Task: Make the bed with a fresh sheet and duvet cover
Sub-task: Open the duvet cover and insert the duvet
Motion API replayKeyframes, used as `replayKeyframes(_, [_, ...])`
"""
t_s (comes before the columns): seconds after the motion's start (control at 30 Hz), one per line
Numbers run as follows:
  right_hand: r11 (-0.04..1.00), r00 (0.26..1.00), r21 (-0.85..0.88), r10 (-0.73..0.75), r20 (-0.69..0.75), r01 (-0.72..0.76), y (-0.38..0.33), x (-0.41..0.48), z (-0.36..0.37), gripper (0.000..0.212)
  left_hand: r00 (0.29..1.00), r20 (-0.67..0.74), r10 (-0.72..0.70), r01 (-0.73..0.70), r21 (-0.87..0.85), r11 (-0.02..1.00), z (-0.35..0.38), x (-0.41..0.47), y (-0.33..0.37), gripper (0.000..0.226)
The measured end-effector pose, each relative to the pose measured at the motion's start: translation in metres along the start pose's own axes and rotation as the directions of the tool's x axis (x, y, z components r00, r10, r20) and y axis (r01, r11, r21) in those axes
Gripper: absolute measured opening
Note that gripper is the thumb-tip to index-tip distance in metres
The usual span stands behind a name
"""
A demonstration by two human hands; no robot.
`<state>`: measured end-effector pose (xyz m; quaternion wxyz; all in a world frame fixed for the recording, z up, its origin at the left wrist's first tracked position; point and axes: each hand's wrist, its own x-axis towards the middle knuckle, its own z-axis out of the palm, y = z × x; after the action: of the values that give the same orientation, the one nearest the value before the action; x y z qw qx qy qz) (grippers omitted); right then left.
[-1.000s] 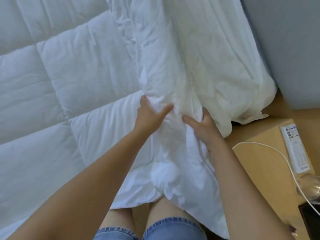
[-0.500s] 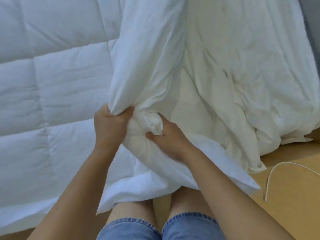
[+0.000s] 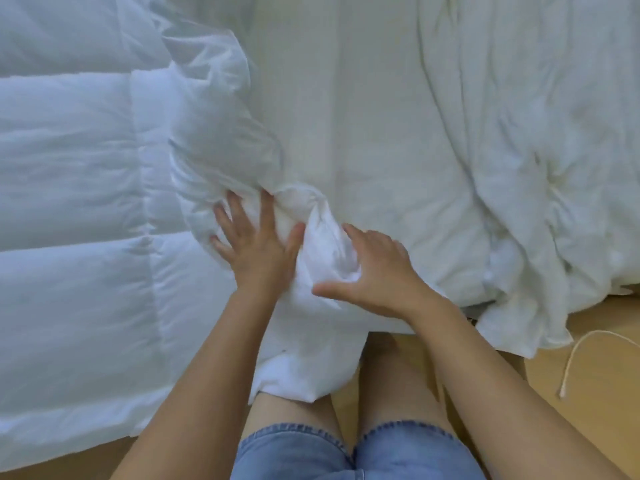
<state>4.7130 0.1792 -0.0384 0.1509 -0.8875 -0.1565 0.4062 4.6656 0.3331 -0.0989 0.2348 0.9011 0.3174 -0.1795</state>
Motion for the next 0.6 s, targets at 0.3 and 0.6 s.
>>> replayKeyframes(0.3, [0.626, 0.860, 0.589, 0.380, 0.341, -0.510, 0.085, 0.007, -0.001, 0.036, 0.984, 0.143, 0.110, -0.127, 0.112, 0.986, 0.003, 0.022, 0.062, 0.080])
replayKeyframes(0.6, [0.944, 0.822, 0.195, 0.329, -0.465, -0.268, 0.162, 0.034, -0.035, 0.042, 0.836, 0.277, 0.473, -0.522, 0.137, 0.842, 0.047, -0.024, 0.151, 0.056])
